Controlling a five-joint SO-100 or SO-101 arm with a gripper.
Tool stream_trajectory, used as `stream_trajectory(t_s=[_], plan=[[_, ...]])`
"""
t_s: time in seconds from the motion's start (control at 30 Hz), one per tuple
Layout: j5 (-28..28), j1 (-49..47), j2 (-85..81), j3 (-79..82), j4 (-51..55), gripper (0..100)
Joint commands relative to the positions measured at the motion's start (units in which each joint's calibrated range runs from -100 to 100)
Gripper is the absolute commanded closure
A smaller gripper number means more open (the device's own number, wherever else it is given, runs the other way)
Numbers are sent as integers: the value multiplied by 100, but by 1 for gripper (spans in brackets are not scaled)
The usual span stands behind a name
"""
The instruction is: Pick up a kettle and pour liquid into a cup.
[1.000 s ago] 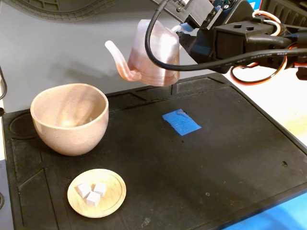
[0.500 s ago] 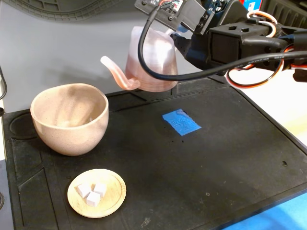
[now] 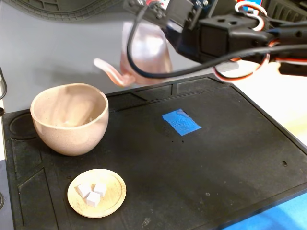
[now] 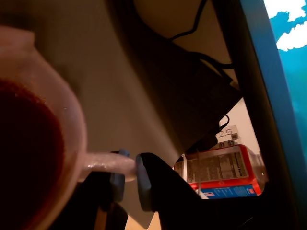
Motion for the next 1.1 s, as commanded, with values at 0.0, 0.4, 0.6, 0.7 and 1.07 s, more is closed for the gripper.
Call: stream_trajectory(t_s=[0.0,0.4,0.6,0.7,1.07], plan=[[351,-25,47,-711,-48,99],[891,13,184,-1111,-39,99],[1253,13,201,-1292,-39,99],[1258,-2,406,-1455,-100,99],[1468,-48,986,-2490,-31,99]])
